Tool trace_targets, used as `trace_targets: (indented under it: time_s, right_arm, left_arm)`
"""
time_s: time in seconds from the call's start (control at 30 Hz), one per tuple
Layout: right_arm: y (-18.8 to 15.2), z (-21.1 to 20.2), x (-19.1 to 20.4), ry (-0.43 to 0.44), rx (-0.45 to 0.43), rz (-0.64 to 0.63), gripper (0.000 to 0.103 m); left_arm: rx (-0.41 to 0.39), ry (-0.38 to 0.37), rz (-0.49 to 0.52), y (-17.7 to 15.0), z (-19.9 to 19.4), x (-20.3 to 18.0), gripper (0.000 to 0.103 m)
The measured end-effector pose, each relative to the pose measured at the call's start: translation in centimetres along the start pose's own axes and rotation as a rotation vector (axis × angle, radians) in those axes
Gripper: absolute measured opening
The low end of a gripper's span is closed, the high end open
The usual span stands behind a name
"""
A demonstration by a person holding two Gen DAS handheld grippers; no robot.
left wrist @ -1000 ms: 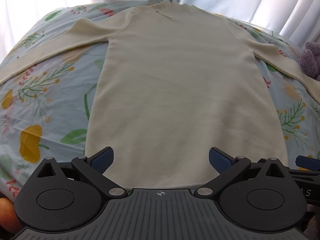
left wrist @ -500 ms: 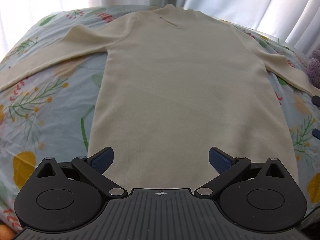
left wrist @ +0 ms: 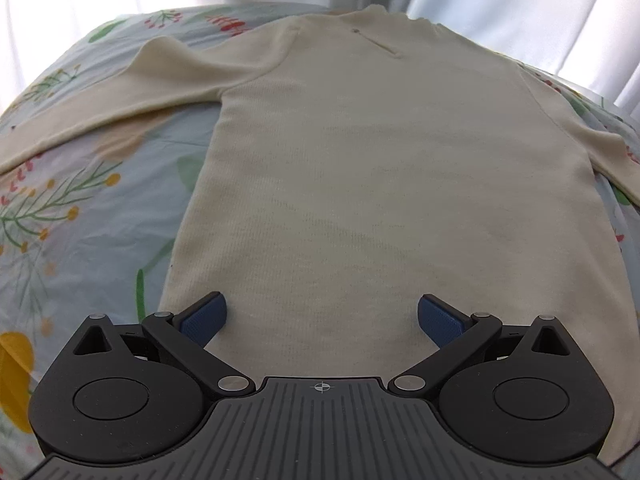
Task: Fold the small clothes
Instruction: 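Grasp the sleeve cuff with the right gripper and fold it across the body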
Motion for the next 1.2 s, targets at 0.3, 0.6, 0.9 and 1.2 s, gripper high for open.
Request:
trace_targets:
  time_s: [0.3, 0.6, 0.9, 1.2]
  right_arm:
    - [2.4, 2.4, -2.0, 0.052, -0.002, 0.071, 0.01]
    - [0.5, -2.0, 8.7, 0.084, -0.155, -0.412, 0.007]
    - [-23.2, -9.8, 21.7, 0.684, 0.264, -1.105, 0.022]
    - [-23.9, -8.0, 16.5, 0.525, 0.41, -1.011, 0.025]
  left_arm:
    - [-0.062, 0.037, -0.03, -0.3, -0.2, 0.0, 0.103]
    - [-0.068, -0.008, -0.037, 0.0, -0.2, 0.6, 0.103]
    - [-0.144, -0.198, -0.041, 5.4, -1.1, -1.4, 0.103]
    - [-0.104, -0.492, -0.098, 14.3, 4.5, -6.1, 0.103]
Point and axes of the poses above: each gripper's, at about its wrist camera, not at the fingertips, and z roughly the way its jaws point, x to its left, y to its top, the point moved 6 cm from there along z, roughly the way its jaws point, and after that the axes turned 6 degrees about -x, right-handed, at the moved point
